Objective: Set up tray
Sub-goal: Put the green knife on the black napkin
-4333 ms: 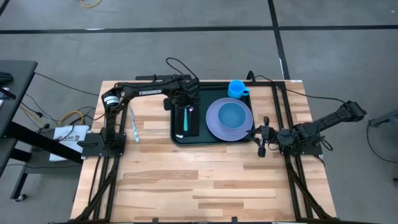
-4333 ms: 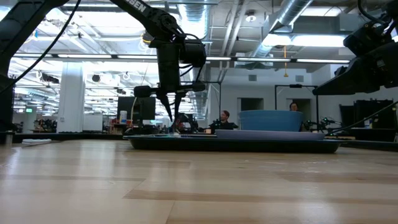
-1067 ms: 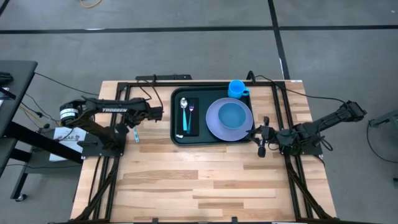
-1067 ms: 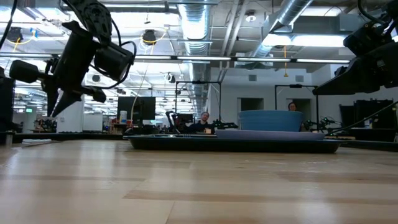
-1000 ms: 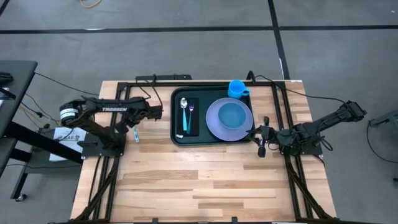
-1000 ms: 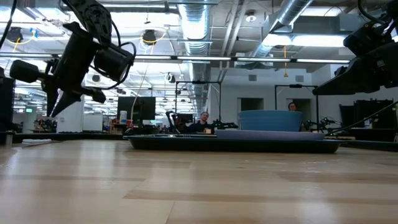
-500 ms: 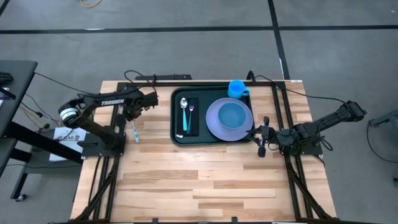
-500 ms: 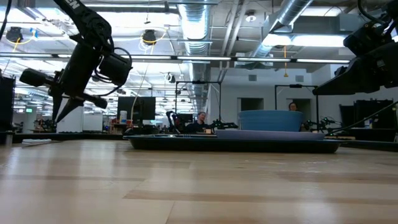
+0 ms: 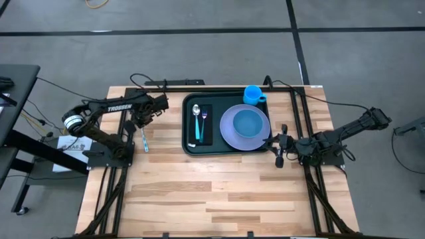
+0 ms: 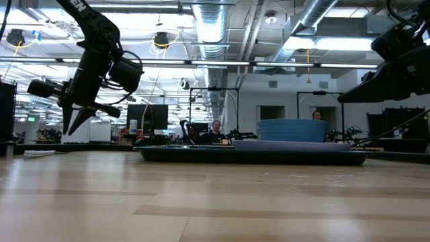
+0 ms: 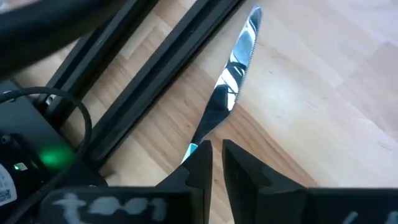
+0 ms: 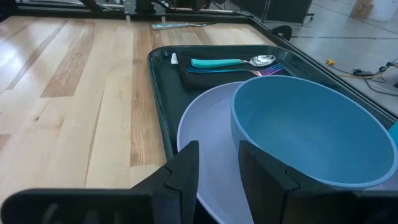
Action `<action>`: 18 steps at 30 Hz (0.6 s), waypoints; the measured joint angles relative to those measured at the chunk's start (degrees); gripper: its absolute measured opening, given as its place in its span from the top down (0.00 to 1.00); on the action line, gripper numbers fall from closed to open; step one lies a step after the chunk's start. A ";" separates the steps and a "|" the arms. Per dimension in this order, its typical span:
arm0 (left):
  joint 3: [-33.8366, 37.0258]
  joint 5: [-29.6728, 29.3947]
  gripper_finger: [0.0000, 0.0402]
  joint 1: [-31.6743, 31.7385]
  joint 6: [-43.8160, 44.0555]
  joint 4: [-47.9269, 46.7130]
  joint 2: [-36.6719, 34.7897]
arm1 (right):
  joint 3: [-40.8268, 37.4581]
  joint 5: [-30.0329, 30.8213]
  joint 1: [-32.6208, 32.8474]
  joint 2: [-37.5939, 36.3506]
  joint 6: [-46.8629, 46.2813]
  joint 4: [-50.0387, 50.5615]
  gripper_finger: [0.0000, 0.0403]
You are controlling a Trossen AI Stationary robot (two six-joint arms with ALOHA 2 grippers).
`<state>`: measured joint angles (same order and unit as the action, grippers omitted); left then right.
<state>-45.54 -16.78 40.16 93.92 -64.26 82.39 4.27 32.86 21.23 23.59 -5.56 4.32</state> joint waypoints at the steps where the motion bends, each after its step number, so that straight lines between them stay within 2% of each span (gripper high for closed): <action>1: 0.00 0.02 0.92 0.00 -0.08 0.00 0.00 | 0.00 0.00 0.00 -0.01 0.00 0.00 0.73; 6: 1.60 0.59 0.82 0.03 -0.15 1.59 0.00 | 0.00 0.00 0.00 -0.01 0.00 0.00 0.73; 12: 7.44 6.25 0.68 1.14 -0.13 8.08 0.03 | 0.00 0.00 0.00 0.00 0.00 0.00 0.73; 18: 8.22 5.96 0.59 3.31 -1.82 9.35 0.07 | 0.00 0.00 -0.02 0.00 0.00 0.00 0.73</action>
<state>-37.32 -10.82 43.47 92.10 -54.92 82.46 4.27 32.86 21.21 23.58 -5.56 4.32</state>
